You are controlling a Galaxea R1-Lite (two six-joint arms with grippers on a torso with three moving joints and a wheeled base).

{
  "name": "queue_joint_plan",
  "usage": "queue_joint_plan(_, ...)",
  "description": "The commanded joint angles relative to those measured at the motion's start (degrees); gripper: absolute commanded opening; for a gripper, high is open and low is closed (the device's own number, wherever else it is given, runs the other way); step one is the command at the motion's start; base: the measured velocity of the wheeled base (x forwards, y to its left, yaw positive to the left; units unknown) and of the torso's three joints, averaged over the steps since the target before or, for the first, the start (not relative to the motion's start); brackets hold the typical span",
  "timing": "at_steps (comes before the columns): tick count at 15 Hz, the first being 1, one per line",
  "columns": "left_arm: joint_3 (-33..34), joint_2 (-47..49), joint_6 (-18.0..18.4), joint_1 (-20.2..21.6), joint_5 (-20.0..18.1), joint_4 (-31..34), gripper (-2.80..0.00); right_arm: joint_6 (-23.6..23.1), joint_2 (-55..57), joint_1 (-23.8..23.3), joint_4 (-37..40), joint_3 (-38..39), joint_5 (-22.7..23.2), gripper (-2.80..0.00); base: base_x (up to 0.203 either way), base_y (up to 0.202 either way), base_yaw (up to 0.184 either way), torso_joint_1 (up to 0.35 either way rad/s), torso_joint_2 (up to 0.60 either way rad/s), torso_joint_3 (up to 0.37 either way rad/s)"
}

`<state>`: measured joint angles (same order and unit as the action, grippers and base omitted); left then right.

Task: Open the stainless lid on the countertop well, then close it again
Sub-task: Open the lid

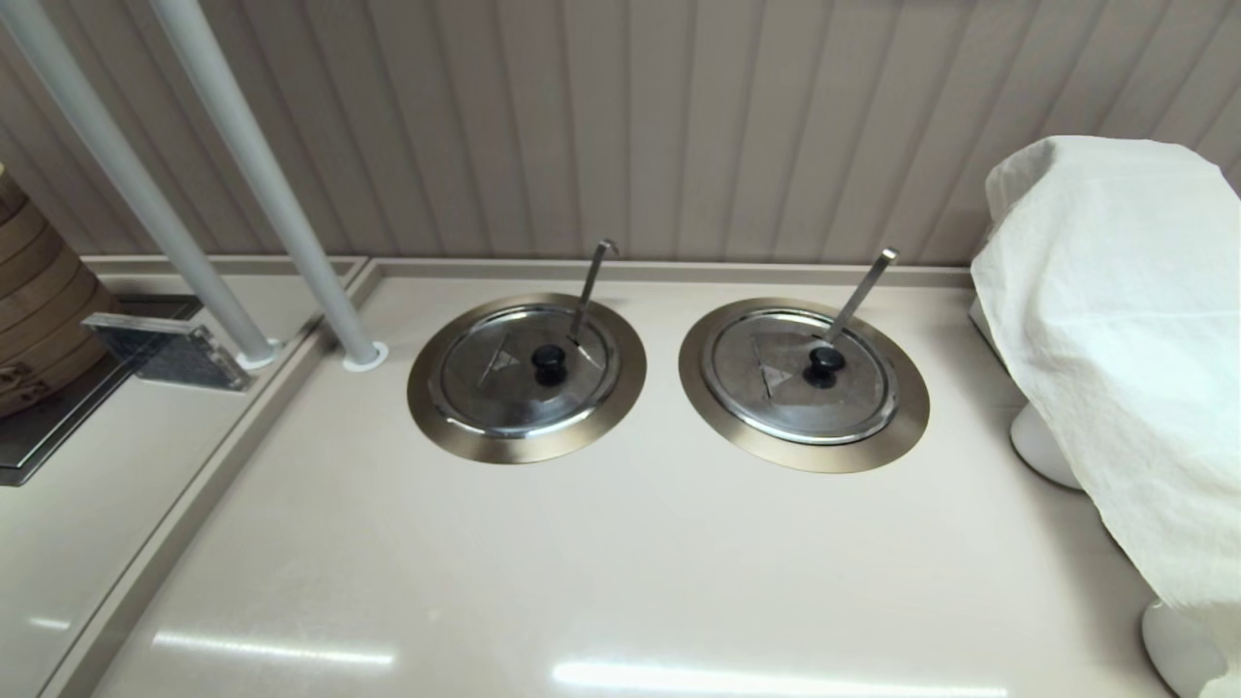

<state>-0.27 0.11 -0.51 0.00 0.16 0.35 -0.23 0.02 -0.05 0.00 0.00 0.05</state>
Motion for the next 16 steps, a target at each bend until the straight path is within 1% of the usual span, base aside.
queue_joint_plan(1,0.0,0.0,0.0,0.0,0.0,0.0,-2.80,0.0,0.1,0.0,0.0,0.0,0.0,0.00,0.000,0.000,0.000,0.000,0.00,0.000)
queue_joint_plan(6,-0.1,0.0,0.2,0.0,0.1,0.0,-2.80,0.0,0.0,0.0,0.0,0.0,0.0,0.00,0.000,0.000,0.000,0.000,0.00,0.000)
queue_joint_plan(7,-1.8,0.0,0.1,0.0,0.3,0.0,-2.80,0.0,0.1,0.0,0.0,0.0,0.0,0.00,0.000,0.000,0.000,0.000,0.00,0.000)
queue_joint_plan(8,-5.6,0.1,0.0,0.0,0.2,0.5,-2.80,0.0,0.0,0.0,0.0,0.0,0.0,0.00,0.000,0.000,0.000,0.000,0.00,0.000)
queue_joint_plan(9,-11.5,0.7,-0.2,0.0,-0.2,2.2,-2.80,0.0,0.1,0.0,0.0,0.0,0.0,0.00,0.000,0.000,0.000,0.000,0.00,0.000)
queue_joint_plan(10,-17.9,2.4,-0.2,0.0,-1.4,5.1,-2.80,0.0,0.0,0.0,0.0,0.0,0.0,0.00,0.000,0.000,0.000,0.000,0.00,0.000)
queue_joint_plan(11,-23.5,5.4,-0.3,0.1,-3.5,7.8,-2.80,0.0,0.0,0.0,0.0,0.0,0.0,0.00,0.000,0.000,0.000,0.000,0.00,0.000)
queue_joint_plan(13,-29.3,15.9,-0.5,0.2,-6.9,10.6,-2.80,0.0,0.0,0.0,0.0,0.0,0.0,0.00,0.000,0.000,0.000,0.000,0.00,0.000)
queue_joint_plan(15,-33.0,27.4,-0.8,0.2,-8.7,9.8,-2.80,0.0,0.0,0.0,0.0,0.0,0.0,0.00,0.000,0.000,0.000,0.000,0.00,0.000)
queue_joint_plan(16,-34.6,33.8,-1.0,0.2,-9.2,7.4,-2.80,0.0,0.1,0.0,0.0,0.0,0.0,0.00,0.000,0.000,0.000,0.000,0.00,0.000)
